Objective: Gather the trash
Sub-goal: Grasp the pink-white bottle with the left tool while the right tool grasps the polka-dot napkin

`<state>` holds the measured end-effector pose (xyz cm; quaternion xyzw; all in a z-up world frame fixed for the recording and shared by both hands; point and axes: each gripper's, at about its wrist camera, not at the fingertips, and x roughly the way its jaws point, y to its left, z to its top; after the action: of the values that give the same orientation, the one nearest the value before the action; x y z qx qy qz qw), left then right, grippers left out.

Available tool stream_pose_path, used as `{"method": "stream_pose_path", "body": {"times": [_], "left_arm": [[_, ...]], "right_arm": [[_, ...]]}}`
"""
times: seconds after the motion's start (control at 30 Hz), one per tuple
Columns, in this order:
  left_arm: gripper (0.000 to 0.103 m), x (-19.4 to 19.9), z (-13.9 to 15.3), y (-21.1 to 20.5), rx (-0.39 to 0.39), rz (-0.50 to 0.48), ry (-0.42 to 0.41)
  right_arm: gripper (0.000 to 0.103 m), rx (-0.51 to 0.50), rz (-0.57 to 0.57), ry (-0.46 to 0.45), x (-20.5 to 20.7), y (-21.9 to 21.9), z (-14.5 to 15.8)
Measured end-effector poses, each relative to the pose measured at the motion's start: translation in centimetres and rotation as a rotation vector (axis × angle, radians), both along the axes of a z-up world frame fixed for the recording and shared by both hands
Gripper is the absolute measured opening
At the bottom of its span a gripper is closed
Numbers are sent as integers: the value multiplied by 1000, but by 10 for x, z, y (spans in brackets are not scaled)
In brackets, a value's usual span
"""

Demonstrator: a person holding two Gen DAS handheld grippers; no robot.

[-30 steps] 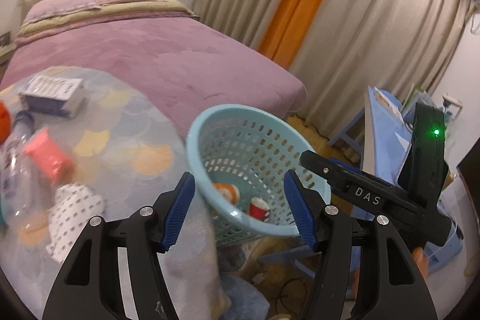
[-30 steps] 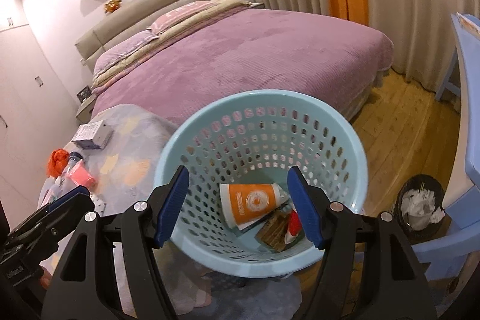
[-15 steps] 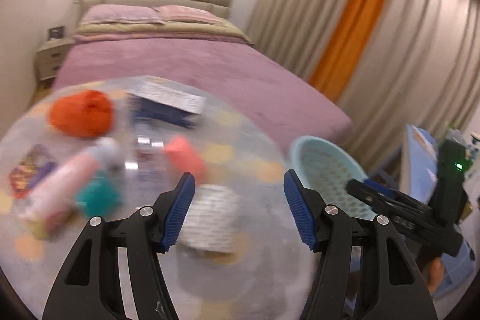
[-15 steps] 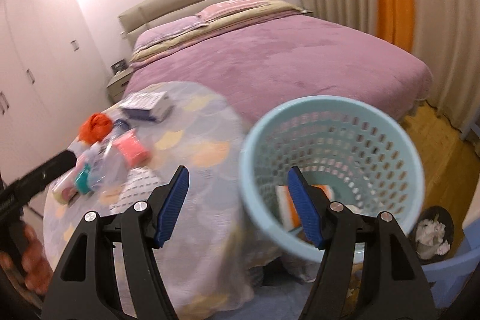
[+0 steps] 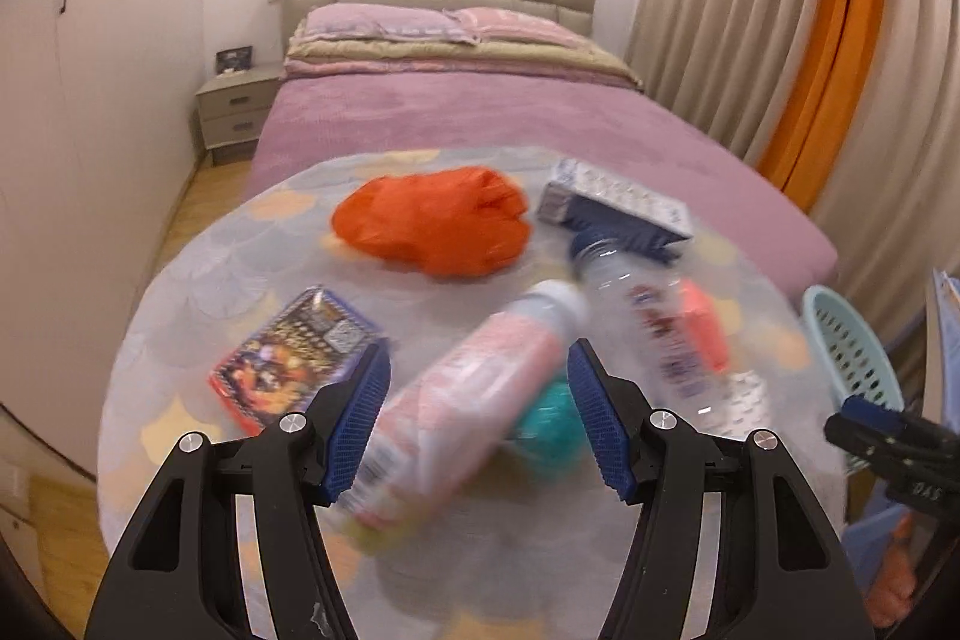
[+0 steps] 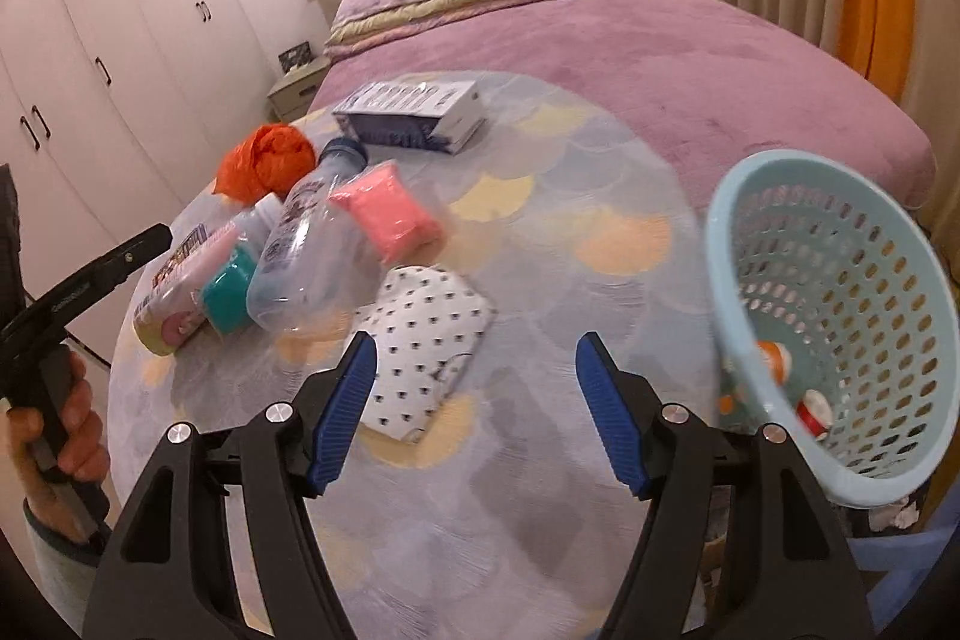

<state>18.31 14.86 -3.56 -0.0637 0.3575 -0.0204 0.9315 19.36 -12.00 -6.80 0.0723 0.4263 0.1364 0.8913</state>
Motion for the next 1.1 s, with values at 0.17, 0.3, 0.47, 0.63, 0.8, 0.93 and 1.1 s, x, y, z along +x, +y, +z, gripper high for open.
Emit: {"method": "stream_pose_path", "body": {"times": [0.17, 0.3, 0.47, 0.63, 0.8, 0.93, 1.1], "left_arm": [[58, 9, -15, 5, 48, -73, 55], [59, 7, -25, -3, 81, -130, 92], [58, 1, -30, -6, 17, -171, 165], [60, -4, -31, -19, 4, -207, 183], [60, 7, -30, -27, 66, -178, 172], [60, 14, -31, -31, 83, -172, 176], [60, 10, -30, -27, 80, -173, 190]], "right_arm": [[65, -1, 8, 22, 6, 12, -7], [65, -9, 16, 33, 9, 19, -10], [65, -20, 31, 51, 13, 25, -16], [65, -20, 31, 89, 19, 33, -27], [65, -72, 21, 95, 23, 47, -33], [65, -129, 18, 71, 22, 56, -34], [52, -201, 28, 32, 19, 62, -36]]}}
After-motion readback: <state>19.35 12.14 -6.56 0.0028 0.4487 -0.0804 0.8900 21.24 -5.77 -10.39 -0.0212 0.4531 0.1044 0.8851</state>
